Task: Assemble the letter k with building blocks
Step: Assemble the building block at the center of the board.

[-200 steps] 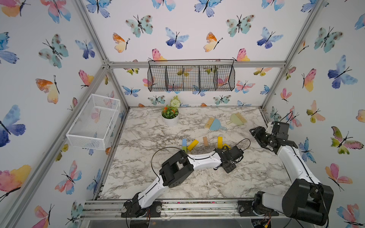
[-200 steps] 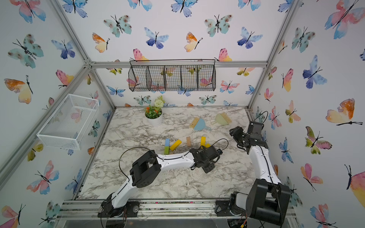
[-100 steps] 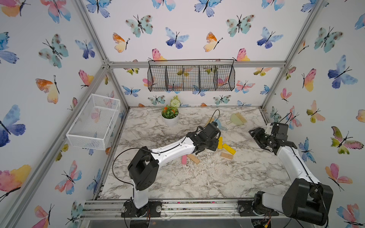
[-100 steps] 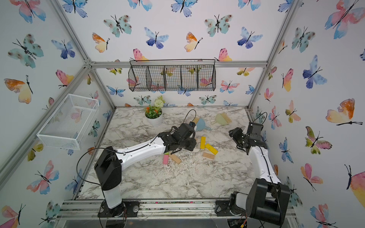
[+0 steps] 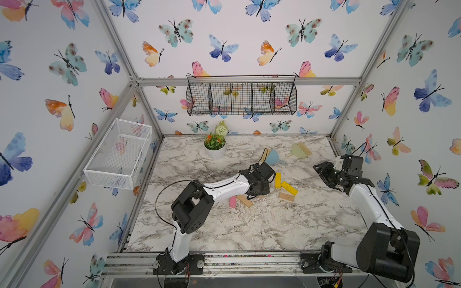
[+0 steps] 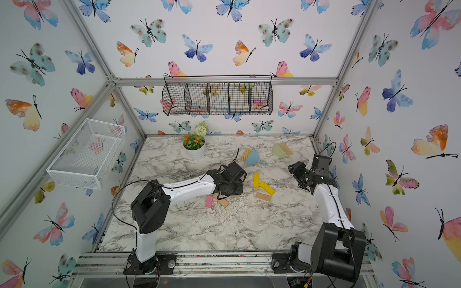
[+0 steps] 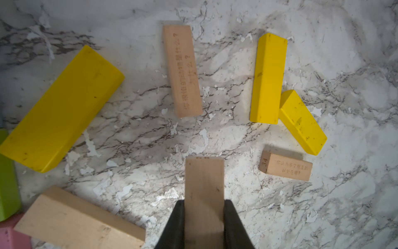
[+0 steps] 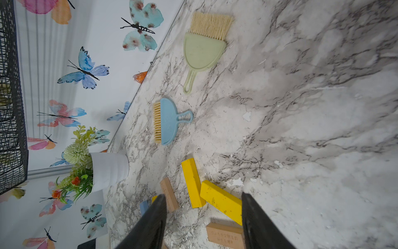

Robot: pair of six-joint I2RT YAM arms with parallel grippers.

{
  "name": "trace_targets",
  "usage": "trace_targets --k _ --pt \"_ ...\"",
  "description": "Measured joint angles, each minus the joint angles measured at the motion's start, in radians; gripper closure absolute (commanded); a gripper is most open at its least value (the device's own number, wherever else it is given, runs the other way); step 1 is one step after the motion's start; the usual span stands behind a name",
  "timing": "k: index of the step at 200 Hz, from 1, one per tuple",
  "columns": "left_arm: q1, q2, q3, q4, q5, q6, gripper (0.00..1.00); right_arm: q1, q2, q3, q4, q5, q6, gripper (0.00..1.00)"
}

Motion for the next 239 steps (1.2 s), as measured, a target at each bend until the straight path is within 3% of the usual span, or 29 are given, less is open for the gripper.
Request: trace_targets --k 25,65,239 --pt "-0.018 0.084 0.089 -0.051 -0.04 -0.014 1.0 0.0 0.001 0.0 -0.001 -0.005 0.0 0.43" --pt "-0.029 0.142 0.097 -0.106 -0.073 -0.032 1.0 0.0 0.005 0.0 -0.001 -0.01 0.0 0.43" --pt "-0.003 0.221 0.209 -0.161 -0.131 -0.043 1.0 0.0 0.007 -0.013 0.002 -0.014 0.0 0.43"
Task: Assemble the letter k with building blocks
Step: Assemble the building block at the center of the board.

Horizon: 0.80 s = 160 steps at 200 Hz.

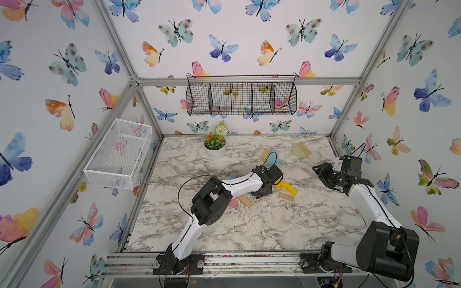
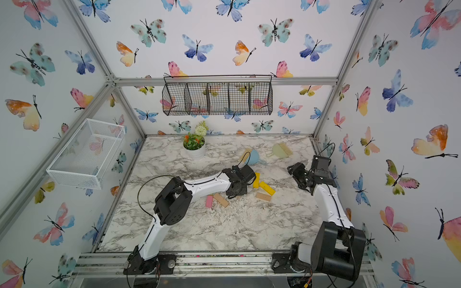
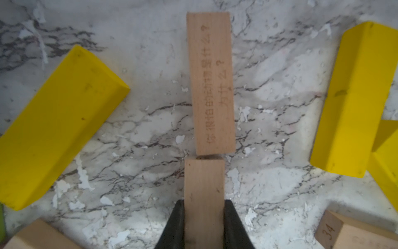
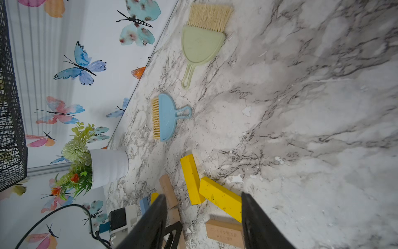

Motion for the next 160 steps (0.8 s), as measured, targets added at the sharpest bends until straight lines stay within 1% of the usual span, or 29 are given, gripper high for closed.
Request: trace_targets --k 160 --pt "0.002 0.018 0.017 0.002 -0.008 0.018 1.0 0.0 0.0 0.0 0.001 -0.005 0.0 0.43"
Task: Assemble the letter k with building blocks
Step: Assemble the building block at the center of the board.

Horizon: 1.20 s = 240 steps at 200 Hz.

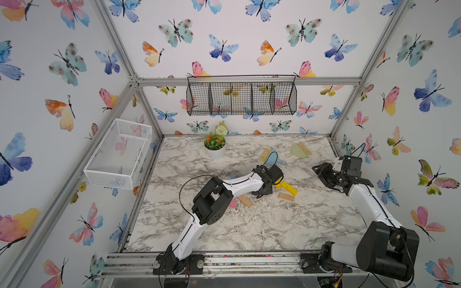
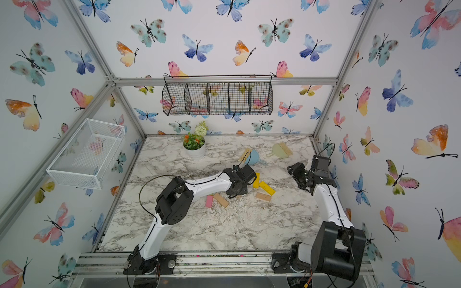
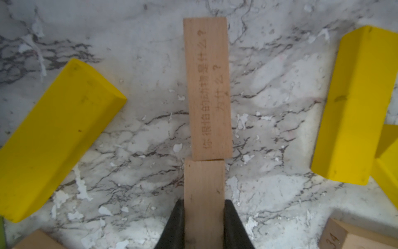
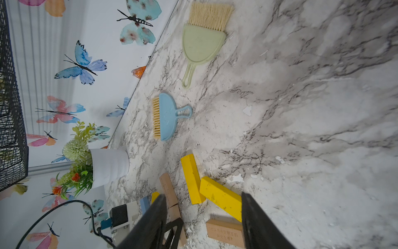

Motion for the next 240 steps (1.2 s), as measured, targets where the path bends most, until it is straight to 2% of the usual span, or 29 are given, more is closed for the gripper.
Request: trace_targets --k 71,105,186,213,240 --pt "0.0 0.005 0.002 0.0 -0.003 0.014 1.0 0.0 0.0 0.0 0.0 -0.002 0.0 0.43" --pt "0.001 0.014 0.018 -0.003 -0.002 0.018 0.9 0.0 0.0 0.0 0.0 -0.003 0.0 0.43" --pt "0.001 0.021 0.027 -0.003 -0.002 0.025 0.89 0.0 0.0 0.0 0.0 -0.006 0.0 0.43" --pt "0.001 0.021 0.027 -0.003 -0.002 0.026 0.77 0.0 0.0 0.0 0.0 -0.008 0.0 0.43" --pt "0.001 0.021 0.027 -0.004 -0.002 0.026 0.75 0.0 0.0 0.0 0.0 -0.009 0.0 0.43"
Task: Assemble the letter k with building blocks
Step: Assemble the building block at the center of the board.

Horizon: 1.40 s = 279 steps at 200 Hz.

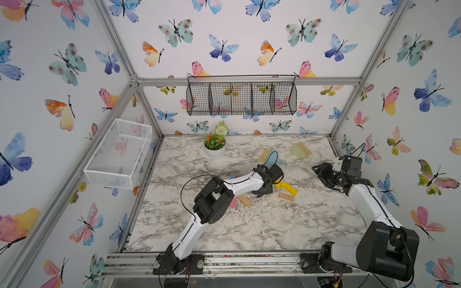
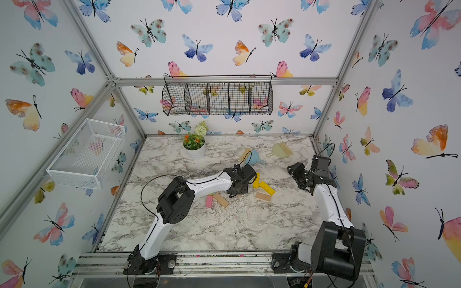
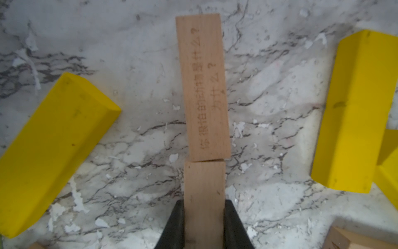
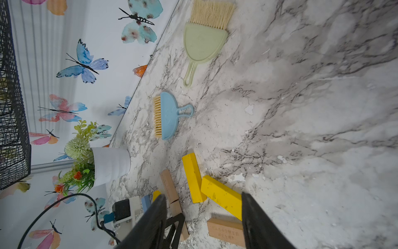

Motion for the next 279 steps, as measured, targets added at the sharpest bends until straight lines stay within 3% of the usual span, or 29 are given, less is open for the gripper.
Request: trace_targets --k 69,101,161,199,221,239,279 --pt "0.0 0.002 0.002 0.007 0.002 0.007 0.61 0.0 0.0 -0.004 0.002 -0.001 0.0 0.43" --pt "0.0 0.002 0.004 0.01 0.003 0.009 0.39 0.0 0.0 -0.006 0.003 -0.001 0.0 0.43" --pt "0.0 -0.014 0.026 -0.007 -0.002 0.022 0.3 0.0 0.0 -0.009 -0.005 -0.011 -0.045 0.45" --pt "0.024 -0.205 0.002 0.036 -0.037 0.07 0.29 0.024 0.0 0.008 -0.05 -0.02 -0.14 0.45" --pt "0.085 -0.379 -0.078 0.11 -0.023 0.102 0.29 0.132 0.008 0.053 -0.119 0.003 -0.216 0.45" --pt "0.187 -0.494 -0.155 0.155 0.013 0.132 0.29 0.265 0.033 0.103 -0.167 0.05 -0.272 0.45" --pt "0.417 -0.565 -0.293 0.177 0.081 0.213 0.3 0.489 0.152 0.158 -0.282 0.124 -0.374 0.45"
